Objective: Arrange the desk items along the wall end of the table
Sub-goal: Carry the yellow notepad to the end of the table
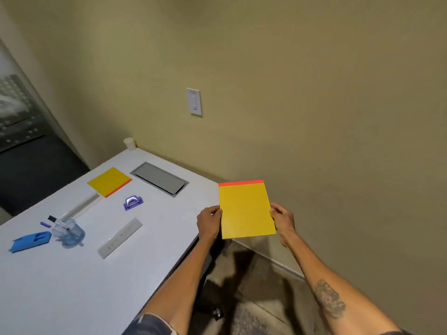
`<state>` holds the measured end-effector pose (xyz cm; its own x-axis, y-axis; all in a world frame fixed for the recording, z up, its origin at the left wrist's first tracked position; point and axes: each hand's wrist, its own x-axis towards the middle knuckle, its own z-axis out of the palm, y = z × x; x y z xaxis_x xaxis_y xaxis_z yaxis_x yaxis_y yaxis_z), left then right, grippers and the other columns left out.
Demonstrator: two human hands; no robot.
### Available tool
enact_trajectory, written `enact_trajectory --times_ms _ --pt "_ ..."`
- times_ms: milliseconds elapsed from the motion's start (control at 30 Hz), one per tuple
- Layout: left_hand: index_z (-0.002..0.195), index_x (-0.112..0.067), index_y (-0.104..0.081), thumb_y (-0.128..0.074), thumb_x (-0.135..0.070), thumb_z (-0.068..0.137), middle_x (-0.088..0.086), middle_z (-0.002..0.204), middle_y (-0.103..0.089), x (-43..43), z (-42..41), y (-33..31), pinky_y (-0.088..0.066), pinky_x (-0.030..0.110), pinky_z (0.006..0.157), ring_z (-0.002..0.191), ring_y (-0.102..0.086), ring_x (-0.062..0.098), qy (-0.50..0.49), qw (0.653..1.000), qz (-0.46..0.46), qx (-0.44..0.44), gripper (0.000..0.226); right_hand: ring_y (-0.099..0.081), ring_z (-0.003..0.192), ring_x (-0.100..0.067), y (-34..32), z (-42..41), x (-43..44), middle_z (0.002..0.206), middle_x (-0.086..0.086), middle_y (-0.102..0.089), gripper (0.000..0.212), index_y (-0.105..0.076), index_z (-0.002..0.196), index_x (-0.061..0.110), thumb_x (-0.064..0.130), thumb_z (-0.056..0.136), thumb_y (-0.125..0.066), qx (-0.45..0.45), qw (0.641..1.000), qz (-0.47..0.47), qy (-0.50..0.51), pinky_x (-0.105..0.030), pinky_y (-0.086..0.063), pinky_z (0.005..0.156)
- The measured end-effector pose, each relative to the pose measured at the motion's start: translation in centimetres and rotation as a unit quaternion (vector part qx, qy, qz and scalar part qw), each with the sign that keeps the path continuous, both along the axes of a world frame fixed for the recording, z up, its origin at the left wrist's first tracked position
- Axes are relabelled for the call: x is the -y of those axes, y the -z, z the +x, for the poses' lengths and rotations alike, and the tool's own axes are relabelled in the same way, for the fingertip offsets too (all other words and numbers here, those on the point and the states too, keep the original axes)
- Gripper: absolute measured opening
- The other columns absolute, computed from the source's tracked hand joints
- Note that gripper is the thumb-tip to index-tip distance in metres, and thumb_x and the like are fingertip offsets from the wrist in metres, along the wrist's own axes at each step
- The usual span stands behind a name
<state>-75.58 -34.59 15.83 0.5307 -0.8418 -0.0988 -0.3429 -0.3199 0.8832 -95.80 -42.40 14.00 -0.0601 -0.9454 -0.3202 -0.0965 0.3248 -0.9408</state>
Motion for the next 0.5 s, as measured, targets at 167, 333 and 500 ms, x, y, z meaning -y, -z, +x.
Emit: enact_trajectory --times_ms 167,333,500 --pt "0.12 -0.006 -0.072 -0.056 -0.012 0.097 0.012 0.125 -0.069 4.6 2.2 1.7 -0.053 0.048 0.099 0.11 -0.067 0.031 -0.072 0.996 0.012 -0.056 0.029 -0.061 0.094 -0.019 0.9 3.7 6.9 0.119 -0.011 -0.069 0.027 -0.068 0.119 0.007 0.005 0.098 -0.051 -0.019 0.998 0.007 -0.056 -0.028 -0.048 0.077" --pt "0.117 -0.001 -0.073 -0.059 -0.006 0.095 0.014 0.115 -0.074 9.8 6.3 3.2 -0.059 0.046 0.091 0.092 -0.073 0.034 -0.137 0.987 -0.002 -0.088 0.026 -0.061 0.098 -0.018 2.2 9.2 14.0 0.121 -0.01 -0.069 0.028 -0.069 0.119 0.007 0.004 0.098 -0.05 -0.049 0.992 -0.001 -0.114 -0.028 -0.048 0.084" --pt "0.113 -0.005 -0.075 -0.061 -0.009 0.095 0.019 0.094 -0.077 14.2 11.0 3.8 -0.057 0.035 0.088 0.078 -0.072 0.028 -0.175 0.98 0.021 -0.089 0.024 -0.064 0.11 -0.026 2.8 15.2 20.3 0.122 -0.009 -0.069 0.03 -0.07 0.117 0.008 0.002 0.098 -0.047 -0.075 0.984 0.009 -0.161 -0.033 -0.051 0.091"
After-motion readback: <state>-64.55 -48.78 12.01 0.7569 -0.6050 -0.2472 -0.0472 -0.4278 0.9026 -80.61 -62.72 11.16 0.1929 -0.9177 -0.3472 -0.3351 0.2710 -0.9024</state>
